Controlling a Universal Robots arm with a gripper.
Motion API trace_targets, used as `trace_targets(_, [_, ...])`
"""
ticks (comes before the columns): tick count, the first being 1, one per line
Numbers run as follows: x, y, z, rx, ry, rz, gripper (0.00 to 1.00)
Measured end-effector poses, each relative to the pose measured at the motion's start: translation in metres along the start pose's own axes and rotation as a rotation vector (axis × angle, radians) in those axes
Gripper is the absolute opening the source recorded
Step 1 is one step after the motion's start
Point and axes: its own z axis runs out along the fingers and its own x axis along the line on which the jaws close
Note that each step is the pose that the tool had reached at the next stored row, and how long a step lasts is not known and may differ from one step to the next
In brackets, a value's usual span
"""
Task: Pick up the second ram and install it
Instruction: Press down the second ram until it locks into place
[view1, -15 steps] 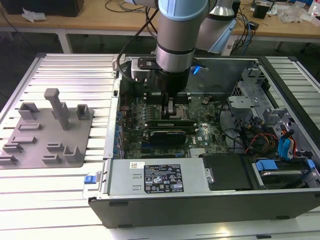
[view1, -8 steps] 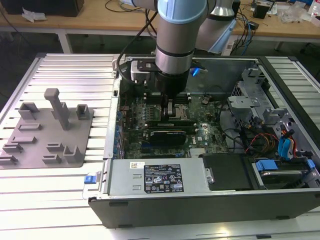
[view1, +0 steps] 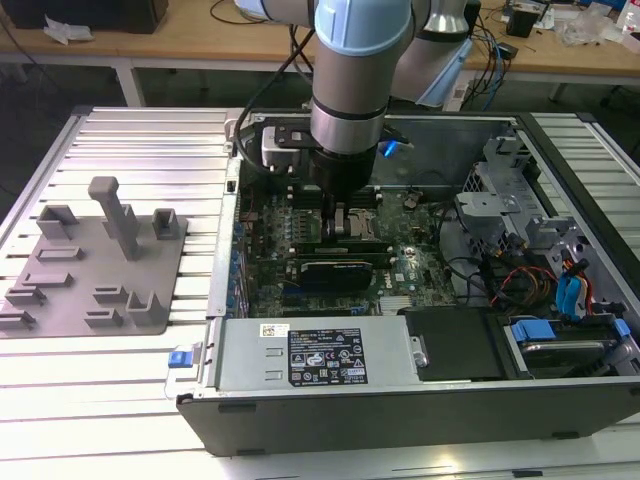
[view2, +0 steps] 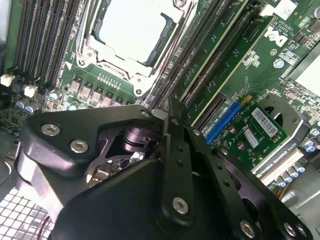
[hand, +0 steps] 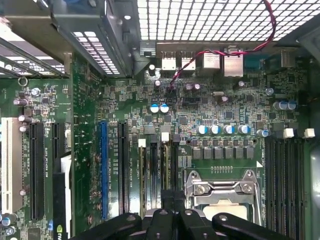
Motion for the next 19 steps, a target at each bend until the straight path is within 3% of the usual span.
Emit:
trace_targets(6, [0.0000,-0.0001,0.0015,0.0003,-0.0004,0.000,0.08])
trace_targets(9, [-0.0005,0.0003,-0.0162,0.0001,0.0003,0.000,0.08])
trace_targets(13, [-0.0006,0.0003,-0.0174,0.0001,0.0004,0.000,0.08])
trace_targets(15, [-0.0007,-0.0049,-0.0175,0.0000,0.0005,0.000,0.08])
trace_targets(19, [-0.0009,-0.0298,-0.0179,0.0001,0.0004,0.000,0.08])
